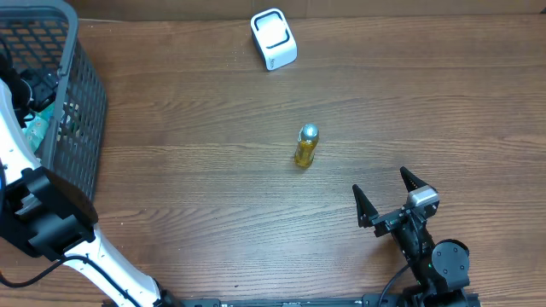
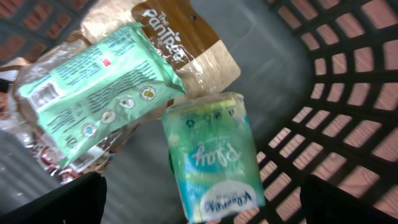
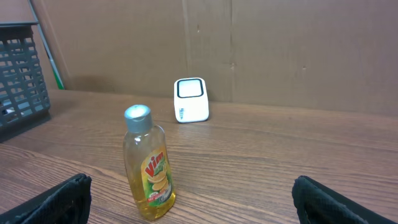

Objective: Scan the item barcode
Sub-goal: 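Reach the left gripper into the basket and grasp the green-lidded jar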

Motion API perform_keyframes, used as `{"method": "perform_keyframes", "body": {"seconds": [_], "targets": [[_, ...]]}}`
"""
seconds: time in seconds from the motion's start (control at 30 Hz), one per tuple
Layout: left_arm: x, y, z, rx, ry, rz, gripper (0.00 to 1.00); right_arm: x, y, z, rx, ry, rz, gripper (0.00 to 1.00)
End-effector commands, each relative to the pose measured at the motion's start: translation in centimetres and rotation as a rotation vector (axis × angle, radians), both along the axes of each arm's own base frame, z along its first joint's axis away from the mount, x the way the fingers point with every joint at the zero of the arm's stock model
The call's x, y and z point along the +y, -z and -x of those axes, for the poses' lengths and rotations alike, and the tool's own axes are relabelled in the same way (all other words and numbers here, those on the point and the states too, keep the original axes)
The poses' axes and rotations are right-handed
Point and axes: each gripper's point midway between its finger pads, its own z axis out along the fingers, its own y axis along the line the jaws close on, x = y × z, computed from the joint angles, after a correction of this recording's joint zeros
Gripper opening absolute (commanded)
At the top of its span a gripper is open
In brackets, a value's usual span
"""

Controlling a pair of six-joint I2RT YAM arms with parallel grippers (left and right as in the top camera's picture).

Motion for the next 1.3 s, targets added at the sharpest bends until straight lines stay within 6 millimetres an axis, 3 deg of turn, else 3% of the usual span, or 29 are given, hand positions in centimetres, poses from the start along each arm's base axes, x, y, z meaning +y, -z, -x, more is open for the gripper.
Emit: {"method": "perform_keyframes", "body": {"seconds": [0.0,0.27,0.53,0.73,0.87,0.97,1.07,1.13,1.27], "targets": [[-1.0,1.1,0.2,0.014,0.042,0.029,0.99,-0.1,0.3,-0.1,0.003,0.005,-0.002,1.00],[-1.1,5.2,0.4,0.040,0.041,0.046,1.00,-0.1,0.3,-0.1,0.003,0.005,-0.002,1.00],[-1.3,7.6,0.4,0.040,0.043,0.054,1.00,-0.1,0.3,-0.1,0.003,0.005,-0.002,1.00],[-1.2,7.8,0.2,0.031,0.044,0.049,0.73,-0.1,0.3,-0.1,0.003,0.005,-0.002,1.00],[-1.1,7.6,0.0,0.023,0.044,0.043,0.67,-0.1,0.3,-0.1,0.003,0.005,-0.002,1.00],[-0.8,6.3,-0.3,0.002,0.043,0.030,0.52,-0.1,0.3,-0.1,0.003,0.005,-0.002,1.00],[-0.3,3.3,-1.0,-0.040,0.037,0.006,0.42,-0.1,0.3,-0.1,0.003,0.005,-0.002,1.00],[-0.1,0.8,-1.4,-0.073,0.036,-0.013,0.39,-0.1,0.3,-0.1,0.003,0.005,-0.002,1.00],[0.2,-5.3,-2.0,-0.156,0.036,-0.064,0.23,-0.1,0.3,-0.1,0.003,0.005,-0.002,1.00]]}}
